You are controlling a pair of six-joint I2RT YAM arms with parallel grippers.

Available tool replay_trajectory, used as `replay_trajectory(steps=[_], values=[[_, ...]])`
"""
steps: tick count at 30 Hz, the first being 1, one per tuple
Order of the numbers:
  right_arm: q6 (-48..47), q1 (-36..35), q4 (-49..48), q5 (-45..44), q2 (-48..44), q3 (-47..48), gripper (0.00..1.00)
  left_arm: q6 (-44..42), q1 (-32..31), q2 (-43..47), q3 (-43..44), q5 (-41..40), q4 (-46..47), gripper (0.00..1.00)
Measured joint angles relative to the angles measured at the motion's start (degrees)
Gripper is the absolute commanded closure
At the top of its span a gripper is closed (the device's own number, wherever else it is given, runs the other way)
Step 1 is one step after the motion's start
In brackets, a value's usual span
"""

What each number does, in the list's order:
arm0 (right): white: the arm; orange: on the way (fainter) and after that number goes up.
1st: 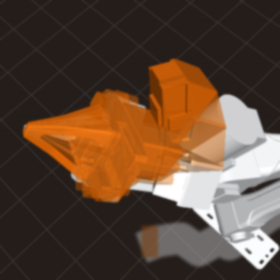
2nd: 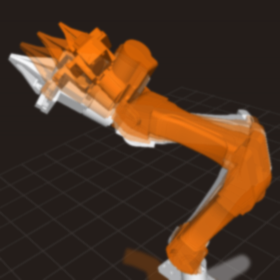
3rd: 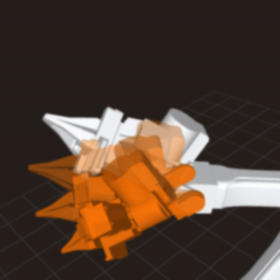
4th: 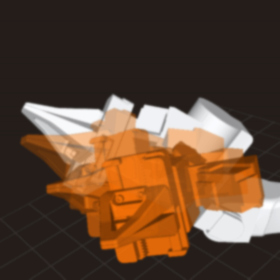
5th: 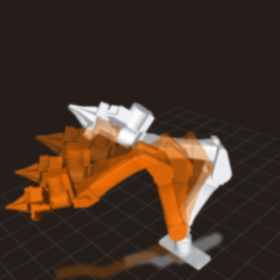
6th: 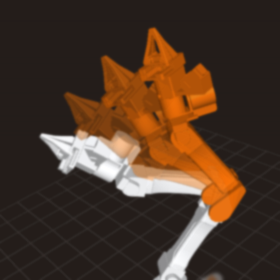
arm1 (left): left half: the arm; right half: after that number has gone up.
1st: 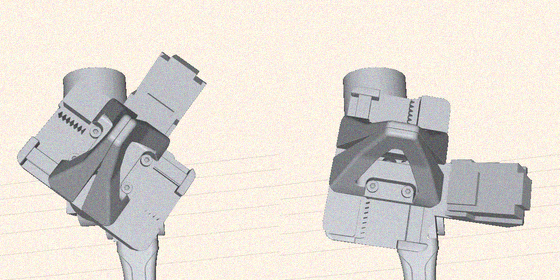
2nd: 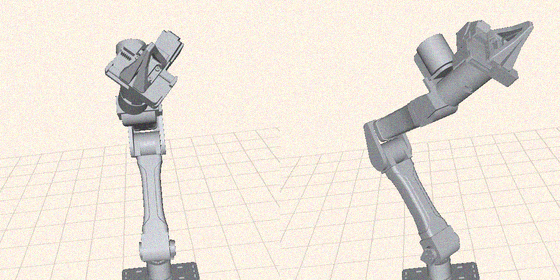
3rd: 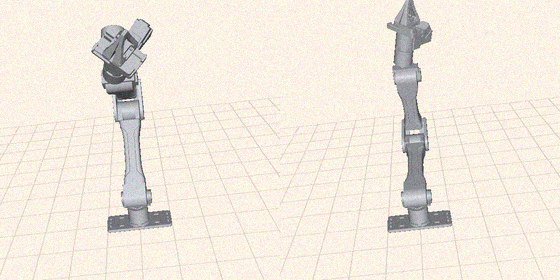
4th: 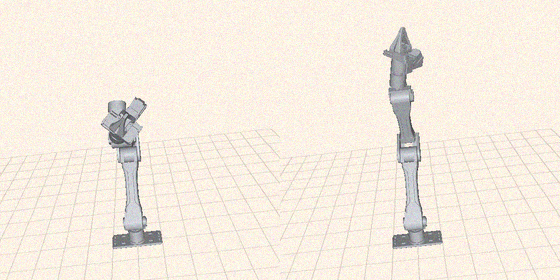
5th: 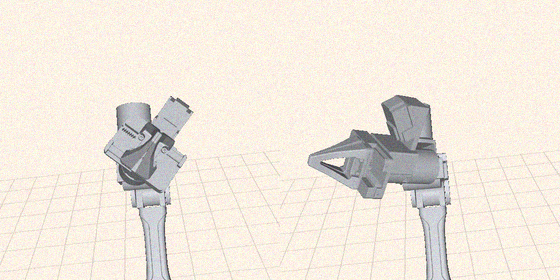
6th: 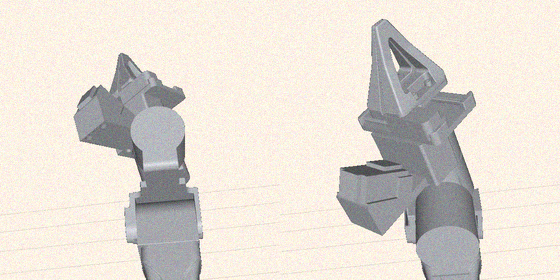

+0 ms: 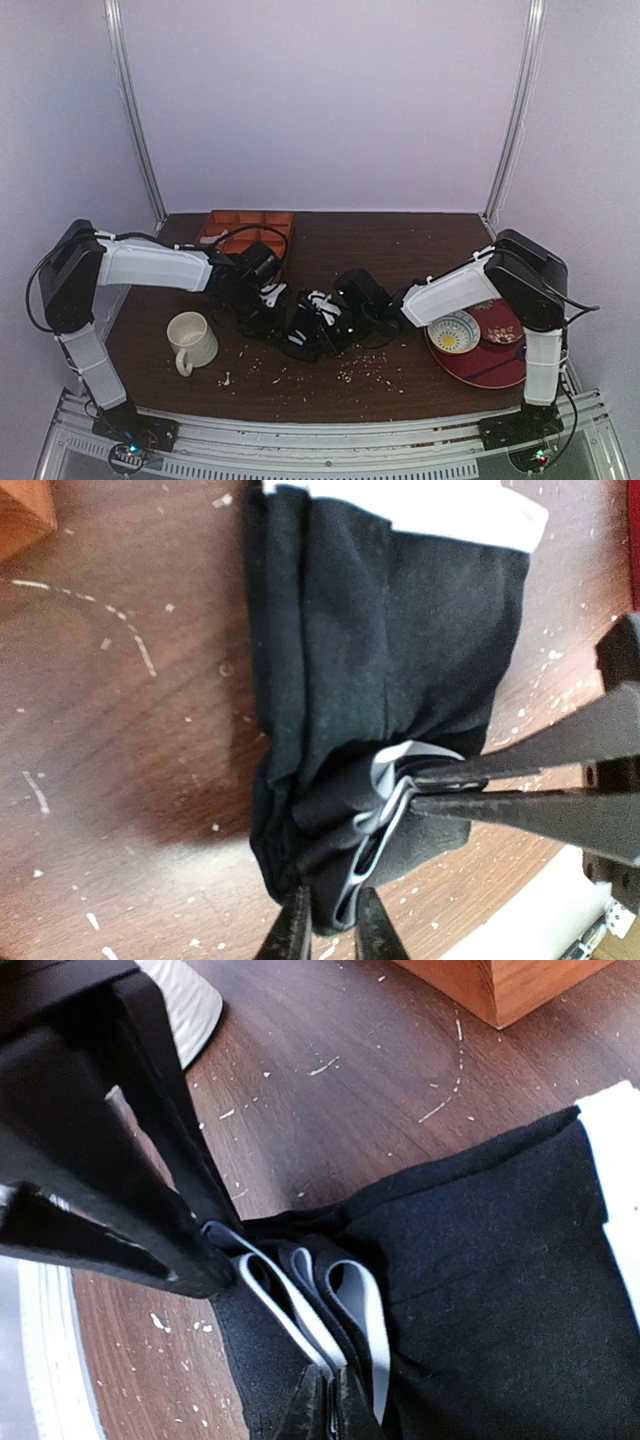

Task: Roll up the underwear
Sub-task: Roll the underwear at the center of the board.

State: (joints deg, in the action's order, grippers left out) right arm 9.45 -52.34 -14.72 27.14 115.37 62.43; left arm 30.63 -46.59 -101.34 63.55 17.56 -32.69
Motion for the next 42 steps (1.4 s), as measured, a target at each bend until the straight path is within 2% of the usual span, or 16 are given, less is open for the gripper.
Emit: replay_trajectory(steps=[3,13,21,26,32,42], values=[[1.53,0.87,0.46,2.12,0.87,0.92,1.00,-0.07,0.48,0.68,0.00,-0.07,-0.02,0.67],[4.70,3.30,1.86,7.76,2.32,2.40,1.00,-0.94,0.55,0.81,-0.02,0.81,2.29,0.61],[4.72,4.09,3.30,9.01,2.34,2.86,1.00,-1.27,1.55,-0.35,-1.46,0.81,5.64,0.58],[4.46,4.26,4.20,9.68,2.71,3.54,1.00,-1.25,2.56,0.22,-2.97,-0.24,6.80,0.50],[4.28,4.81,5.62,11.30,3.39,4.63,1.00,-1.05,4.52,3.45,-6.58,1.40,10.49,0.49],[4.24,5.27,7.17,12.66,3.91,5.68,1.00,-1.03,4.76,2.23,-9.49,6.95,18.45,0.48]])
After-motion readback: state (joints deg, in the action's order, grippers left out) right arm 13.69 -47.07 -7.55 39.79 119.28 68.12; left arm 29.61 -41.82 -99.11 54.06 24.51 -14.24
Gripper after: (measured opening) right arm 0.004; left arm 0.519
